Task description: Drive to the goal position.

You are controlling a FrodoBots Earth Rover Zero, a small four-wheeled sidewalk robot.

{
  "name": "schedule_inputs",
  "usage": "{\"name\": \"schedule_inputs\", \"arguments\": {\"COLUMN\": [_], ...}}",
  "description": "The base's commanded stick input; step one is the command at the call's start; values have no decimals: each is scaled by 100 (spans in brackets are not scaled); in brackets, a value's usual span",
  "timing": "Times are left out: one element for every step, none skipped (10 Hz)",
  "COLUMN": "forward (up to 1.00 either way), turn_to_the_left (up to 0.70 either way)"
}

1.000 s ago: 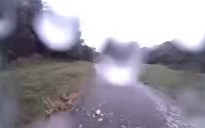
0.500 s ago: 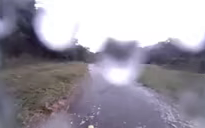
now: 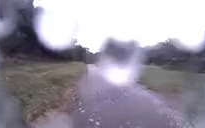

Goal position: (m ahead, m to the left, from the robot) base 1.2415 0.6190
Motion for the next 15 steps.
{"name": "schedule_inputs", "arguments": {"forward": [70, 70, 70, 70, 70, 70, 70, 70, 70, 70, 70, 70, 70, 70, 70], "turn_to_the_left": [0, 0, 0, 0, 0, 0, 0, 0, 0, 0, 0, 0, 0, 0, 0]}}
